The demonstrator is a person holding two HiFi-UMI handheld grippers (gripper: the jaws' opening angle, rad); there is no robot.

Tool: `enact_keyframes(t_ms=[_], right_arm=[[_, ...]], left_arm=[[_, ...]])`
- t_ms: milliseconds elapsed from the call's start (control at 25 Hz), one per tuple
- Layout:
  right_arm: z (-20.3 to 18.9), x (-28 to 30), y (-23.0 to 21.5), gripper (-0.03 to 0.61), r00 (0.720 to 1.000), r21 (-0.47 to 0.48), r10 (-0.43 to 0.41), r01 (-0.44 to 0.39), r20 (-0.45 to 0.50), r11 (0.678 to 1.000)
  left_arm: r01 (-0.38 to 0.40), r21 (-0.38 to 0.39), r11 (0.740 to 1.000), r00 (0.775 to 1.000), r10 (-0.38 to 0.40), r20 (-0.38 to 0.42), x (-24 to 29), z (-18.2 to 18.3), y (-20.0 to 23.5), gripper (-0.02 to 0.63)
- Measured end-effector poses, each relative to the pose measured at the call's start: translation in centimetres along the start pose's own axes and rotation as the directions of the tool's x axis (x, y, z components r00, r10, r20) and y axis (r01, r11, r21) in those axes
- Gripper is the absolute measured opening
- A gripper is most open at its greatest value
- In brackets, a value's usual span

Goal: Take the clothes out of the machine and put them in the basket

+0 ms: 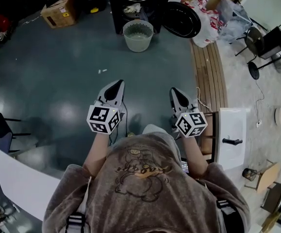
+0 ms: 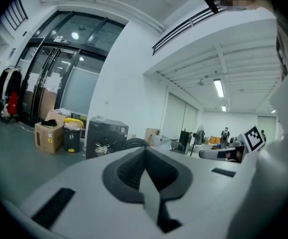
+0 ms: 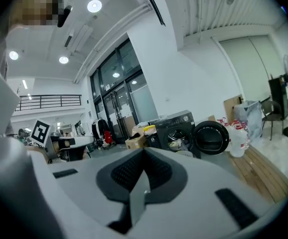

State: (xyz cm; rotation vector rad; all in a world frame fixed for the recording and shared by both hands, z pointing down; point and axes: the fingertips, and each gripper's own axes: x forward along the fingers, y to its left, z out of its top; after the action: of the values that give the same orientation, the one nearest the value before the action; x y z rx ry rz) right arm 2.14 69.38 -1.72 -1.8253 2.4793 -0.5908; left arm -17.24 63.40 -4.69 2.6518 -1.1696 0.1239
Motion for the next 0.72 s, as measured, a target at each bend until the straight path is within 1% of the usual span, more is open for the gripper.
enact_keyframes(t_ms=[160,360,560,720], right_arm=[[-0.1,2.2,0.0,-0.003,1.0,0.02,-0.014,0.014,0.004,1.0],[0.8,6.1,-0.6,-0.003,1.0,0.017,-0.003,0.002,0.012,1.0],[1.7,11.3,-3.7,-0.003,1.0,0.015,0.012,-0.012,0.001,1.0],[4.0,15.8,-6.7,-0.003,1.0,0.022,0.024,-0.024,-0.002,0.999]], left_arm=[[0.021,0.015,1.0,1.0,-0.021,0.009,1.4,0.8,1.4,0.005],[0.024,0.006,1.0,1.0,-0.024,-0.002,4.2,0.5,3.5,0.005],[0.012,-0.001,1.0,1.0,-0.012,-0.019,9.1,0.4,6.2,0.005],[0.001,-0.004,1.0,1.0,-0.001,-0.026,14.3,2.0,8.4,0.005]])
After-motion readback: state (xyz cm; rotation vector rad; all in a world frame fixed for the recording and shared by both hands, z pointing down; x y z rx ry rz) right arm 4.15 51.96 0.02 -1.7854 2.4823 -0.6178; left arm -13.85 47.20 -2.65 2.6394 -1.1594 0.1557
